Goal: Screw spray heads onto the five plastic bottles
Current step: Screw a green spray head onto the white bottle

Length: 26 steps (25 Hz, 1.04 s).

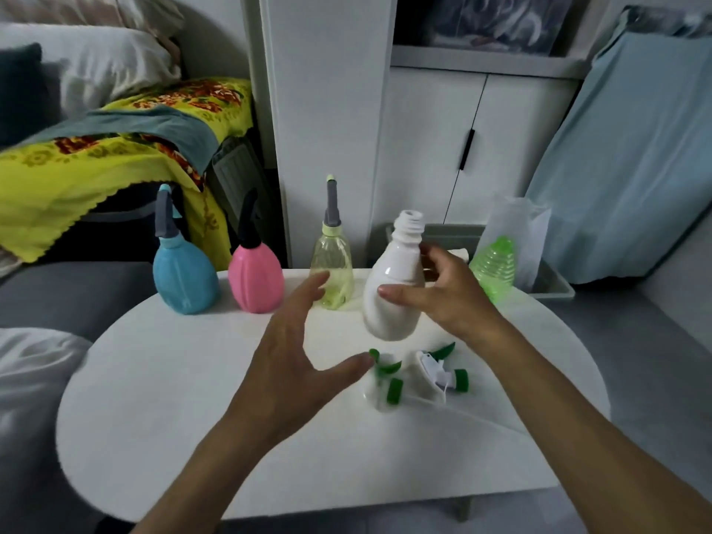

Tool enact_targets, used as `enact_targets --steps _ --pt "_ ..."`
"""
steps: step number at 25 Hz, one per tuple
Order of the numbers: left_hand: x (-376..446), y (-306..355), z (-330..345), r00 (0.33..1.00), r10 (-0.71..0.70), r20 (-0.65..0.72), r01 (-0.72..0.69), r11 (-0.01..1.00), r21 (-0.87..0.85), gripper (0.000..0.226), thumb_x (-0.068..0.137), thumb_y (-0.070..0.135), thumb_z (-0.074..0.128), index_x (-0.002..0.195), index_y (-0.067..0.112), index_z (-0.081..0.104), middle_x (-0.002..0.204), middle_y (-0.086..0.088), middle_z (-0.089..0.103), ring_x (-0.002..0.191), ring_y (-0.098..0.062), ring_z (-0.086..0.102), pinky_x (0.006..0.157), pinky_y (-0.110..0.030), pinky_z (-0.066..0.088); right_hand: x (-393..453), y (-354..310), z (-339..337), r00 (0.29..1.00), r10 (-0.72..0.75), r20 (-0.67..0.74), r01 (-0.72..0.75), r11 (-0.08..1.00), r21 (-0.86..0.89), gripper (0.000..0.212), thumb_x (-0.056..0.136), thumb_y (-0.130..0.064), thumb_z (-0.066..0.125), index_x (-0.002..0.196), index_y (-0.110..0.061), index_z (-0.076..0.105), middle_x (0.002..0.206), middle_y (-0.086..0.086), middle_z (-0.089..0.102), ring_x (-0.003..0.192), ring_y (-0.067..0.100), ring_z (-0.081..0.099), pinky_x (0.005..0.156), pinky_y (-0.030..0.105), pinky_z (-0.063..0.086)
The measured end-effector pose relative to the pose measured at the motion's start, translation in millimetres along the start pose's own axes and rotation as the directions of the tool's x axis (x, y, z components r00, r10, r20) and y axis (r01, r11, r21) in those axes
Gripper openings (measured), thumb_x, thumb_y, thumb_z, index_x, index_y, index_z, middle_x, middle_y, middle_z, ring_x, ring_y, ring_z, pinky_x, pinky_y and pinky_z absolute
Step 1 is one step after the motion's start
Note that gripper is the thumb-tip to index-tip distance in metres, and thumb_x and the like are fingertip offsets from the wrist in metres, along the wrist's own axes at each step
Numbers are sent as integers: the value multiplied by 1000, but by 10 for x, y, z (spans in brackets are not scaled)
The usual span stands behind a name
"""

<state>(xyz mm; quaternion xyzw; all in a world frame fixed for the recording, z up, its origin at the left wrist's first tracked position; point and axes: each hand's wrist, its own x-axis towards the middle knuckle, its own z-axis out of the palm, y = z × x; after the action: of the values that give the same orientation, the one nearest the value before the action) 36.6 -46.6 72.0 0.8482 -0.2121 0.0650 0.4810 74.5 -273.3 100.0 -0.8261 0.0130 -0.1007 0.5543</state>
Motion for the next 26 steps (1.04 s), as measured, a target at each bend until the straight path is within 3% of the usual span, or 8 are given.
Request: enact_targets --steps 7,9,11,13,17,22,24,26 --pt "-113 33 -95 994 101 -45 -102 994 -26 91 51 61 81 126 64 29 113 40 53 101 9 58 65 -2 48 -687 -183 313 923 -65 380 -48 959 280 52 82 -43 75 131 -34 58 128 -11 67 120 13 61 94 33 53" --pt "-121 -36 -154 997 33 -67 -30 998 47 91 48 62 80 121 69 25 110 43 48 99 12 55 63 -1 42 -612 -59 228 953 65 294 -38 994 -98 40 83 -31 69 123 -31 63 125 -10 65 119 16 59 93 31 49" --pt "-129 -107 -193 997 17 -79 -9 994 112 94 50 53 87 122 66 27 110 41 46 95 12 55 69 -2 36 -560 87 255 933 121 340 190 636 -748 35 82 -23 59 117 -25 61 122 -4 63 114 23 57 90 37 42" --pt "-156 -168 -207 989 110 -96 -84 966 243 97 51 39 94 131 48 38 116 26 55 90 0 56 78 -8 38 -560 247 388 871 291 396 314 289 -904 36 82 -26 55 118 -20 55 118 2 61 110 28 55 87 40 34" --pt "-191 -180 -233 958 277 -73 -212 857 469 104 47 31 97 135 27 42 118 -5 64 90 -17 56 76 -31 50 -510 337 609 929 259 266 213 217 -953 11 84 -25 55 91 -24 46 103 1 66 102 26 58 87 41 31" --pt "-115 -278 -445 948 304 -91 -221 839 496 102 49 26 97 136 23 44 120 -9 63 94 -29 61 78 -43 57 -439 285 418 997 4 73 57 594 -802 23 81 -42 66 80 -24 52 80 -6 67 86 21 66 72 33 37" --pt "-98 -317 -501 955 272 -119 -183 855 484 102 50 25 97 137 23 45 122 -9 62 95 -28 60 79 -42 55 -374 49 113 977 -103 -188 50 963 -264 23 74 -36 82 82 -24 65 77 -10 73 76 10 68 66 26 47" --pt "-93 -341 -512 957 263 -123 -169 849 500 100 50 24 96 137 21 47 122 -9 62 95 -29 60 79 -43 56 -356 -167 -218 915 -98 -390 216 938 271 22 73 -39 80 89 -26 71 85 -13 77 81 3 68 69 19 50"
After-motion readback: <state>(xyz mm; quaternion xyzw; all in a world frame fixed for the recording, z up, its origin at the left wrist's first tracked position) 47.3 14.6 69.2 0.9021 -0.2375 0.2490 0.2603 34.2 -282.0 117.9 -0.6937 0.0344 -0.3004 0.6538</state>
